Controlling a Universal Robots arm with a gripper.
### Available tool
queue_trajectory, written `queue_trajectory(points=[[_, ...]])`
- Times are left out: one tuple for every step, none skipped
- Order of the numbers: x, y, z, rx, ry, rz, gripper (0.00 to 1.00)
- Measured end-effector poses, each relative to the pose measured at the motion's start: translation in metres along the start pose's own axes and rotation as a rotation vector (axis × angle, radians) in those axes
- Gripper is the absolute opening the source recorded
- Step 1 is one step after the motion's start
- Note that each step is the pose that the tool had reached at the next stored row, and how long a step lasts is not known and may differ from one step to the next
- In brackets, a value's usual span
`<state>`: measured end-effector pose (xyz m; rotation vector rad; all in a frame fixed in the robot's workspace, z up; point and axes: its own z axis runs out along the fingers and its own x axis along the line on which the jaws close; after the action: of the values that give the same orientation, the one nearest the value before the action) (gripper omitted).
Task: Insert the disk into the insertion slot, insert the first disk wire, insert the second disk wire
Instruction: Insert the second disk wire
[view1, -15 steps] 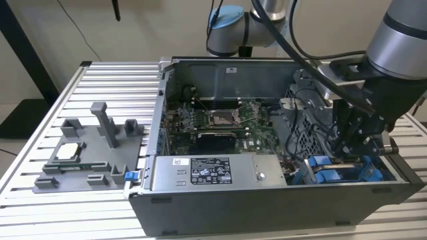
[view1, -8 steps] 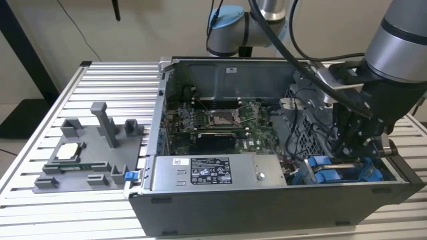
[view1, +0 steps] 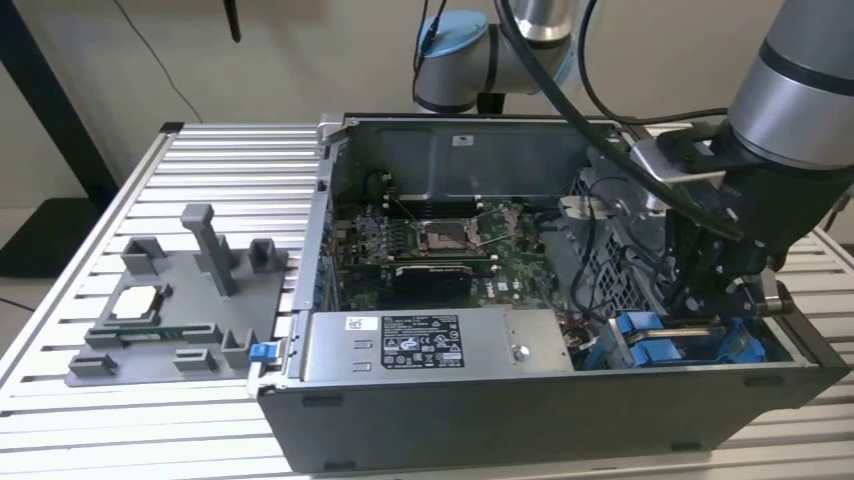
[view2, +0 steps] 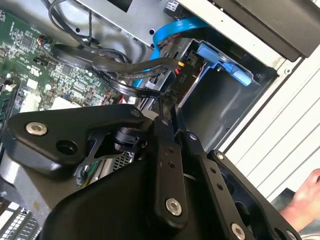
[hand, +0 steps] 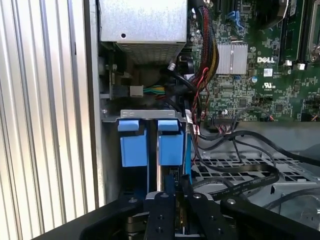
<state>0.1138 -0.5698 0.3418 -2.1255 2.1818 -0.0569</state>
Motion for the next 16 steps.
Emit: queue_trajectory(points=[[0.0000, 0.0000, 0.0000, 0.0000, 0.0000, 0.000, 0.00], [0.0000, 0.0000, 0.0000, 0.0000, 0.0000, 0.000, 0.00], [0.0000, -0.0002, 0.0001, 0.0000, -0.0002, 0.000, 0.00], [0.0000, -0.0003, 0.0002, 0.0000, -0.0004, 0.000, 0.00], [-0.0001, -0.0006, 0.0002, 0.0000, -0.0005, 0.000, 0.00], [0.0000, -0.0008, 0.0003, 0.0000, -0.0005, 0.000, 0.00], [0.0000, -0.0008, 0.0004, 0.0000, -0.0003, 0.000, 0.00], [0.0000, -0.0009, 0.0005, 0.0000, -0.0003, 0.000, 0.00], [0.0000, -0.0009, 0.0007, 0.0000, -0.0003, 0.000, 0.00], [-0.0001, -0.0009, 0.0010, 0.0000, -0.0004, 0.000, 0.00], [-0.0001, -0.0009, 0.0011, 0.0000, -0.0003, 0.000, 0.00], [-0.0001, -0.0009, 0.0012, 0.0000, -0.0001, 0.000, 0.00], [-0.0001, -0.0008, 0.0014, 0.0001, -0.0001, 0.000, 0.00], [-0.0002, -0.0008, 0.0016, 0.0000, -0.0001, 0.000, 0.00], [-0.0002, -0.0008, 0.0019, 0.0000, -0.0003, 0.000, 0.00], [-0.0002, -0.0008, 0.0022, 0.0000, -0.0003, 0.000, 0.00]])
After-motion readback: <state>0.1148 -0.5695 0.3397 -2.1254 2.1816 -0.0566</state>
